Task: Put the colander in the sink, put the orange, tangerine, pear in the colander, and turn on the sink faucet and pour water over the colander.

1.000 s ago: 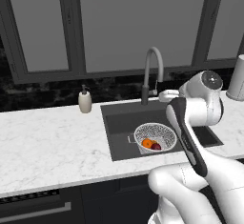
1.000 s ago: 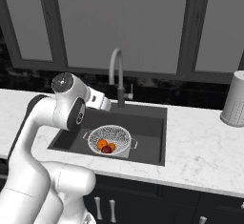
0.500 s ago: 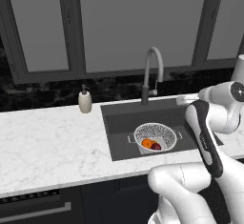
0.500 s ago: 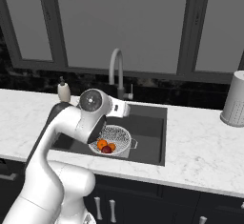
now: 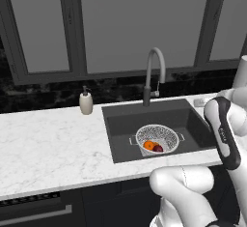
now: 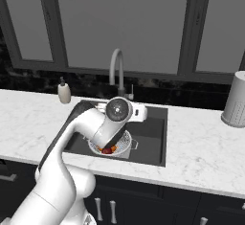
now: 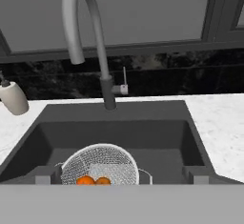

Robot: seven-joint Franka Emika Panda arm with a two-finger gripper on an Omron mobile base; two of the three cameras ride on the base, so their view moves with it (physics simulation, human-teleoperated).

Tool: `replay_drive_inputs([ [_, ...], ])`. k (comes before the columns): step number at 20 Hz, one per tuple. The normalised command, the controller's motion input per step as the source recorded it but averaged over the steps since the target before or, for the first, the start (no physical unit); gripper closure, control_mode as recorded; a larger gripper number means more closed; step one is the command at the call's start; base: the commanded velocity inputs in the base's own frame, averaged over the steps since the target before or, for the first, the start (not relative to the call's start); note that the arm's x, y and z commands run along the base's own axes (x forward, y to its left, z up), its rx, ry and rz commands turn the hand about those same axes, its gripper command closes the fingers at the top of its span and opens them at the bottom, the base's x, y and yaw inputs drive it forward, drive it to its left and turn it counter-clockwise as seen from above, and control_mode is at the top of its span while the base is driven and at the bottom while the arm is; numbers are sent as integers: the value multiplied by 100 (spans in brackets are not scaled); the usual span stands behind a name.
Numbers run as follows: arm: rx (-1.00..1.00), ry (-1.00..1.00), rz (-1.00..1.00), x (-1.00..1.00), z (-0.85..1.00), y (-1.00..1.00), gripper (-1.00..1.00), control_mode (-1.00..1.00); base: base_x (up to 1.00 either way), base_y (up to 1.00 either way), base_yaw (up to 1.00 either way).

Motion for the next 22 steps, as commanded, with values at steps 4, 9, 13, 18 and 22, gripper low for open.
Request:
replay_drive_inputs([
  [4,0,-14,7,38,-1,-9,-100,-100,0,0,0],
  [9,0,-19,8,57,-18,0,-100,-100,0,0,0],
  [13,0,-13,8,66,-24,0,-100,-100,0,0,0],
  [18,0,-7,9,62,-13,0,-100,-100,0,0,0],
  [22,0,-5,11,47,-1,0,-100,-100,0,0,0],
])
